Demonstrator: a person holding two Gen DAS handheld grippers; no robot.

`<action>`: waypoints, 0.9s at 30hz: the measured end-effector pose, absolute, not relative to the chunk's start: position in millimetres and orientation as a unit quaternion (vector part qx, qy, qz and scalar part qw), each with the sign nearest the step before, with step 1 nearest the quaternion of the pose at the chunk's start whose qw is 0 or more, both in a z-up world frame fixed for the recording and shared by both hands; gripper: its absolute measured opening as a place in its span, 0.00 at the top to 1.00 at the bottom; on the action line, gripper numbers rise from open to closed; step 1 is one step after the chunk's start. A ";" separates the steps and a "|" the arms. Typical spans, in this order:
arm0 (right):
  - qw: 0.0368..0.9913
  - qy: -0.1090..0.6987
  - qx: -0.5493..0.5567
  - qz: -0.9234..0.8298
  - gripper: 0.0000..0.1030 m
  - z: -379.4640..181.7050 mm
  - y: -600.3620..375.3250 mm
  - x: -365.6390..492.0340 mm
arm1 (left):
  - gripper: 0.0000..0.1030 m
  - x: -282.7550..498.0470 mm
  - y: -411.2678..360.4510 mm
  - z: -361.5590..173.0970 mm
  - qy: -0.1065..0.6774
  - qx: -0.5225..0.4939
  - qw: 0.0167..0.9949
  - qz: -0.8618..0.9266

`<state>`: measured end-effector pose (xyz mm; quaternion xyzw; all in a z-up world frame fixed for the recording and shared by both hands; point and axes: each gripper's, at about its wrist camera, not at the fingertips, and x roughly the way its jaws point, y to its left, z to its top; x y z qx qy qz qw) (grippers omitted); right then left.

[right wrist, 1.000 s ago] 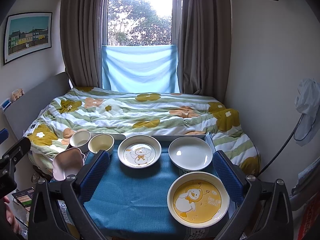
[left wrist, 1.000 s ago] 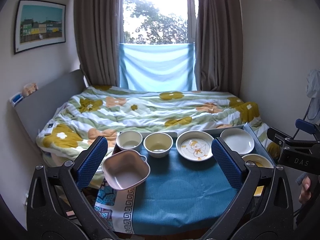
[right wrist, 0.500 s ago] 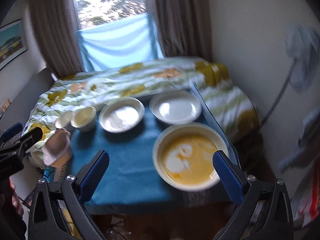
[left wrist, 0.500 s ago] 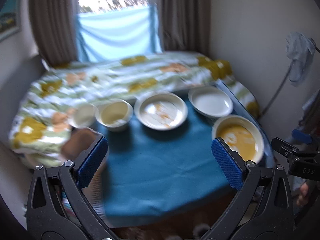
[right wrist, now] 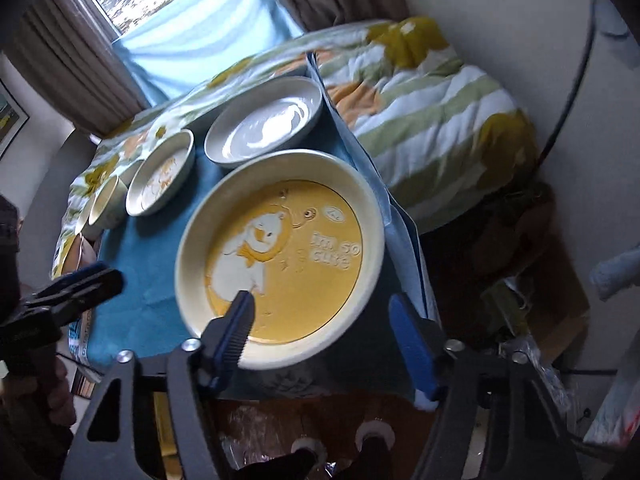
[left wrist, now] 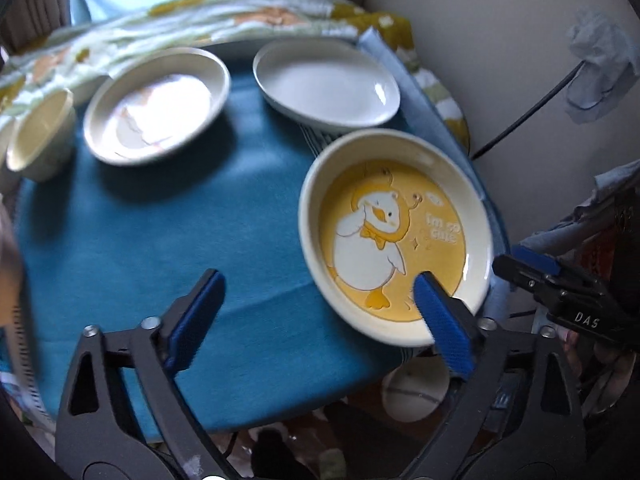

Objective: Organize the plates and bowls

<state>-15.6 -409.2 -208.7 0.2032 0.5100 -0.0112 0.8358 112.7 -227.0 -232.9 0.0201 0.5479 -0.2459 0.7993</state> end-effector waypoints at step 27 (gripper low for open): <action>0.829 0.540 0.141 0.047 0.87 -252.1 -444.5 43.4 | 0.91 140.9 -240.2 -283.4 0.596 -0.010 0.783 -0.180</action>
